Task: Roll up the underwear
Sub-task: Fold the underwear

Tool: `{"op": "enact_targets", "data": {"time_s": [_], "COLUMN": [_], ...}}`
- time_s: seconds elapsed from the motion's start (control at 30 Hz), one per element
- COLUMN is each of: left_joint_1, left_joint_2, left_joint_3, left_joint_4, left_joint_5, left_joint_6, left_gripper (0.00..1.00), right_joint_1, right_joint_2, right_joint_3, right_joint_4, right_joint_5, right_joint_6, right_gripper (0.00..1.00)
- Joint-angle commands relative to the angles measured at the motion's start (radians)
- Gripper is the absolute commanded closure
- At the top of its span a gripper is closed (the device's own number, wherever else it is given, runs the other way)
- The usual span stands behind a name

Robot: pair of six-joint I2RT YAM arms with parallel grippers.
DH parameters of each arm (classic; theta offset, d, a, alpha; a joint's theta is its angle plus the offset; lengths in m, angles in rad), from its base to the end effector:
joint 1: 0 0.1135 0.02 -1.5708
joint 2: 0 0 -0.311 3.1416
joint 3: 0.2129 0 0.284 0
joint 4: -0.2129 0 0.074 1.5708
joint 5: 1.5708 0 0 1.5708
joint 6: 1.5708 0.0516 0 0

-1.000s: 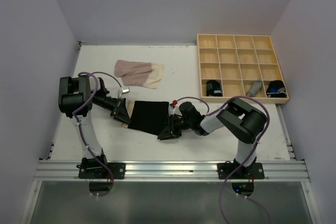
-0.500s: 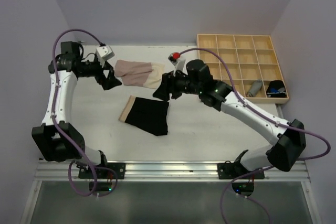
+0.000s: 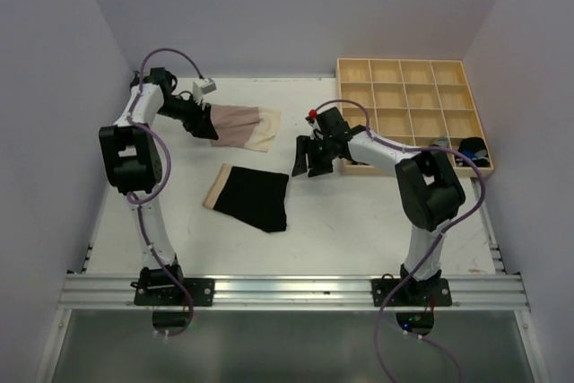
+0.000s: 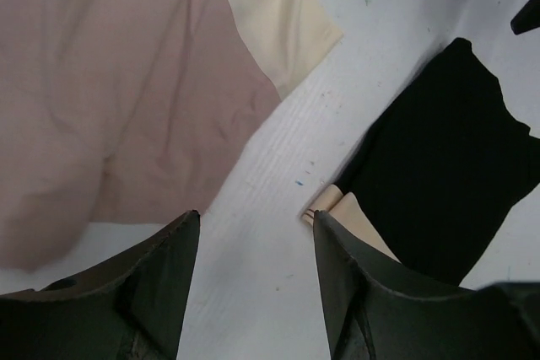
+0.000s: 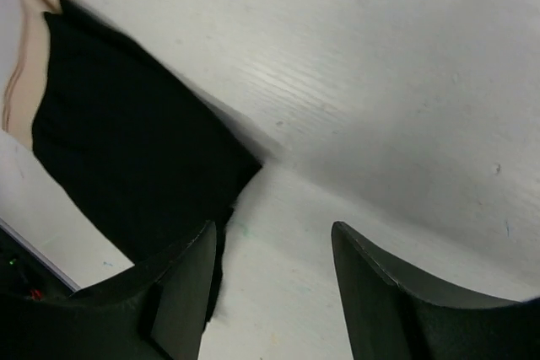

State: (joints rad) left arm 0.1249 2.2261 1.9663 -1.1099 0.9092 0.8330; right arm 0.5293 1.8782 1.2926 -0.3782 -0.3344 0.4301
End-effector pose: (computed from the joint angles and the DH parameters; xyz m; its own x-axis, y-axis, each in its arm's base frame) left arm 0.5154 0.0237 0.2432 -0.5949 0.3835 -0.7064 0.7731 0.5136 -0.3722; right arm 0.3787 0.2411 0.2057 -0.9107 -0.0764 -0.4061 -0.2848 0.8281 0.4829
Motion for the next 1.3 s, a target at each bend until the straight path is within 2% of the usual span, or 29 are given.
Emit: {"op": "enact_targets", "data": {"time_s": [0.0, 0.13, 0.17, 0.23, 0.37, 0.5, 0.8, 0.9, 1.0, 1.03, 1.13, 1.27], "left_joint_1": [-0.027, -0.027, -0.028, -0.027, -0.028, -0.027, -0.027, -0.027, -0.027, -0.027, -0.025, -0.025], "left_joint_2": [-0.075, -0.097, -0.105, -0.127, -0.115, -0.069, 0.014, 0.018, 0.036, 0.037, 0.009, 0.004], "left_joint_3": [-0.101, -0.21, -0.233, -0.309, -0.345, -0.333, -0.328, -0.368, -0.385, -0.394, -0.441, -0.468], "left_joint_4": [0.095, 0.156, 0.194, 0.232, 0.242, 0.197, 0.096, 0.094, 0.062, 0.058, 0.093, 0.096], "left_joint_5": [-0.061, -0.049, -0.047, -0.046, -0.052, -0.032, 0.017, 0.029, 0.045, 0.045, 0.028, -0.003], "left_joint_6": [-0.066, -0.103, -0.113, -0.136, -0.15, -0.133, -0.097, -0.084, -0.058, -0.045, -0.049, -0.019], "left_gripper": [0.4, 0.36, 0.36, 0.35, 0.35, 0.34, 0.35, 0.34, 0.35, 0.35, 0.36, 0.38], "right_joint_1": [-0.023, -0.022, -0.023, -0.023, -0.023, -0.022, -0.022, -0.023, -0.028, -0.029, -0.034, -0.034], "right_joint_2": [-0.001, 0.041, 0.056, 0.068, 0.104, 0.136, 0.236, 0.259, 0.274, 0.275, 0.298, 0.335], "right_joint_3": [-0.025, -0.114, -0.165, -0.249, -0.343, -0.328, -0.242, -0.231, -0.208, -0.187, -0.106, 0.026], "right_joint_4": [0.015, 0.129, 0.168, 0.307, 0.527, 0.539, 0.46, 0.45, 0.424, 0.414, 0.35, 0.266], "right_joint_5": [-0.037, -0.128, -0.141, -0.167, -0.195, -0.161, -0.134, -0.129, -0.114, -0.103, -0.083, -0.032], "right_joint_6": [0.117, 0.263, 0.342, 0.462, 0.623, 0.624, 0.495, 0.457, 0.408, 0.38, 0.301, 0.213], "right_gripper": [0.39, 0.38, 0.37, 0.36, 0.36, 0.36, 0.39, 0.45, 0.59, 0.67, 0.81, 0.92]}}
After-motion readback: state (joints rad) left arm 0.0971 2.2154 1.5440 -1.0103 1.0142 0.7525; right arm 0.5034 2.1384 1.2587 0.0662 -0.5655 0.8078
